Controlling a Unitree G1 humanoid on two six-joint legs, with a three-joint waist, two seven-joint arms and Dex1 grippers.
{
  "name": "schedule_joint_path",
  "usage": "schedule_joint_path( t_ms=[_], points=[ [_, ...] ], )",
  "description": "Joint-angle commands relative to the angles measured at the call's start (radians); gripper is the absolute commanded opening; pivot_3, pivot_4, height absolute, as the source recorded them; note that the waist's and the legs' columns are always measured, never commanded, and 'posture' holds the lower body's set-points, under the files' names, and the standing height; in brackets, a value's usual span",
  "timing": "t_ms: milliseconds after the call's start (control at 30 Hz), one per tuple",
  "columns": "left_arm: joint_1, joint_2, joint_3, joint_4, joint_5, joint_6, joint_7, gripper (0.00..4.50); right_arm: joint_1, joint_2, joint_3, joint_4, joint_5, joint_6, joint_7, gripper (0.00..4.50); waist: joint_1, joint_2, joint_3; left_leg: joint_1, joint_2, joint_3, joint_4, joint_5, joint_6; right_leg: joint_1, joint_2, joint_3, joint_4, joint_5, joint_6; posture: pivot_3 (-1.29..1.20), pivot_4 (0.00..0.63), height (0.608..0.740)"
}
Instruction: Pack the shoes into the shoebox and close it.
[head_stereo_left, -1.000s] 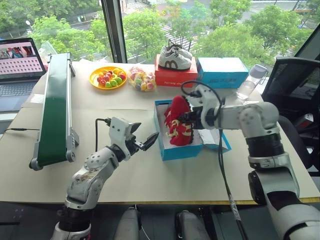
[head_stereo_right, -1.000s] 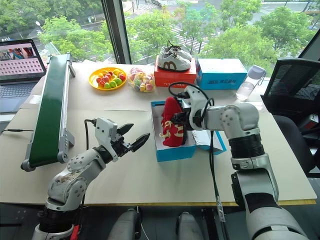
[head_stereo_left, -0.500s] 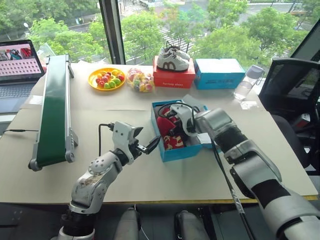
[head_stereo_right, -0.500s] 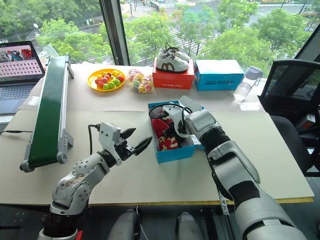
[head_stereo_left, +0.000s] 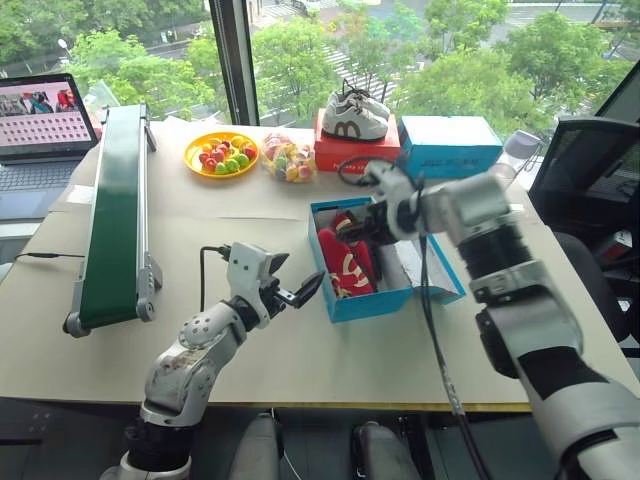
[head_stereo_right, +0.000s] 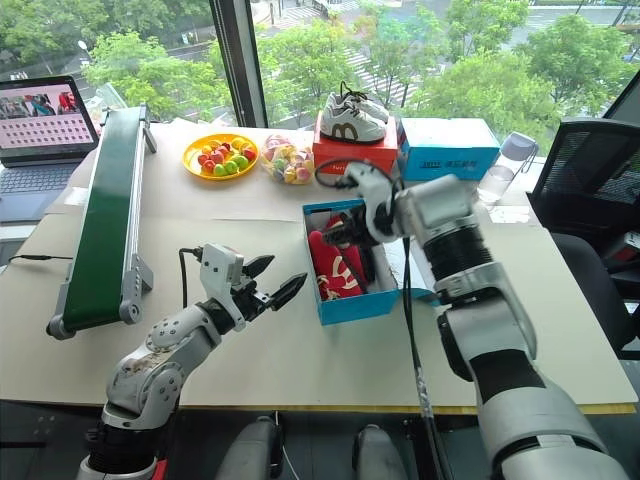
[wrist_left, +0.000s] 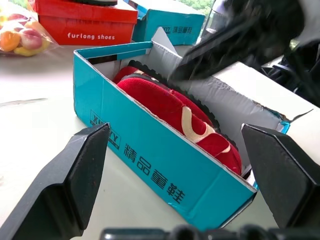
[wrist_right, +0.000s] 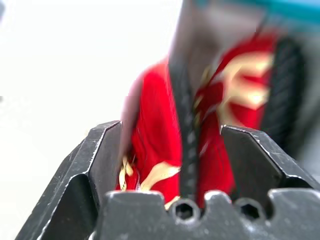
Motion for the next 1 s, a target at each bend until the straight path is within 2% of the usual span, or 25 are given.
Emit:
schedule_joint_path(
  t_ms=[33, 67, 167, 267, 367, 467, 600, 733, 900, 1000],
  points=[
    [-0.022, 0.001, -0.005, -0.028, -0.001, 0.0, -0.012, 4.5, 0.009, -0.044, -0.108, -0.176, 0.062, 0.106, -0.009, 3.78, -0.001, 0.0, 0.0, 0.0, 0.0, 0.0, 0.0, 0.0, 0.0, 0.0, 0.0, 0.0, 0.0, 0.0, 0.0, 0.0, 0.15, 0.74],
    [-0.023, 0.003, -0.004, -0.025, 0.0, -0.002, -0.014, 4.5, 0.034, -0.064, -0.153, -0.238, 0.091, 0.142, -0.006, 3.78, -0.001, 0.0, 0.0, 0.0, 0.0, 0.0, 0.0, 0.0, 0.0, 0.0, 0.0, 0.0, 0.0, 0.0, 0.0, 0.0, 0.15, 0.74],
    [-0.028, 0.016, 0.001, -0.02, -0.003, -0.005, -0.032, 4.5, 0.163, -0.154, -0.225, -0.439, 0.211, 0.256, 0.064, 3.15, 0.008, 0.0, 0.0, 0.0, 0.0, 0.0, 0.001, 0.0, 0.0, 0.001, 0.0, -0.001, 0.0, 0.0, 0.0, 0.0, 0.15, 0.74],
    [-0.025, 0.048, -0.001, -0.014, 0.0, -0.023, -0.074, 4.5, 0.327, -0.275, -0.254, -0.634, 0.346, 0.32, 0.171, 2.0, 0.02, 0.0, 0.0, 0.0, 0.0, 0.0, 0.001, 0.0, 0.0, 0.002, -0.001, -0.001, -0.002, -0.001, 0.0, 0.0, 0.15, 0.74],
    [-0.02, 0.089, 0.018, 0.012, 0.008, -0.059, -0.123, 4.5, 0.5, -0.377, -0.333, -0.769, 0.462, 0.339, 0.255, 1.1, 0.016, 0.0, 0.0, 0.0, -0.001, 0.0, 0.001, -0.001, 0.001, 0.002, -0.002, 0.0, -0.003, -0.001, 0.001, 0.0, 0.15, 0.74],
    [-0.022, 0.128, 0.043, 0.033, 0.006, -0.081, -0.165, 4.5, 0.65, -0.414, -0.372, -0.809, 0.479, 0.332, 0.234, 0.02, 0.01, 0.0, 0.0, 0.001, 0.0, 0.0, 0.001, -0.001, 0.002, 0.002, -0.001, 0.001, -0.003, -0.001, 0.0, 0.0, 0.15, 0.74],
    [-0.027, 0.181, 0.061, 0.07, 0.022, -0.093, -0.206, 4.5, 0.805, -0.352, -0.36, -0.764, 0.36, 0.303, 0.043, 0.02, 0.009, 0.0, -0.001, 0.003, 0.0, 0.0, 0.003, -0.001, 0.002, 0.003, 0.0, 0.001, -0.002, -0.002, 0.0, 0.0, 0.15, 0.74],
    [-0.039, 0.189, 0.07, 0.082, 0.021, -0.1, -0.218, 4.5, 0.868, -0.201, -0.4, -0.652, 0.228, 0.247, -0.174, 0.02, 0.012, 0.0, -0.001, 0.002, 0.0, 0.001, 0.004, -0.001, 0.001, 0.002, 0.0, 0.003, -0.002, -0.003, -0.002, 0.0, 0.15, 0.74],
    [-0.044, 0.184, 0.07, 0.076, 0.022, -0.095, -0.219, 4.5, 0.869, 0.002, -0.545, -0.52, 0.164, 0.187, -0.362, 0.02, 0.014, 0.0, -0.001, 0.002, -0.001, 0.001, 0.005, -0.001, 0.001, 0.002, 0.0, 0.004, -0.002, 0.001, 0.003, 0.0, 0.15, 0.74],
    [-0.041, 0.184, 0.07, 0.065, 0.017, -0.091, -0.222, 4.5, 0.854, 0.121, -0.66, -0.415, 0.115, 0.07, -0.511, 0.02, 0.01, -0.002, -0.002, 0.002, -0.001, 0.002, 0.005, -0.001, 0.002, 0.003, 0.0, 0.004, -0.002, 0.001, 0.003, 0.0, 0.15, 0.74]
  ],
)
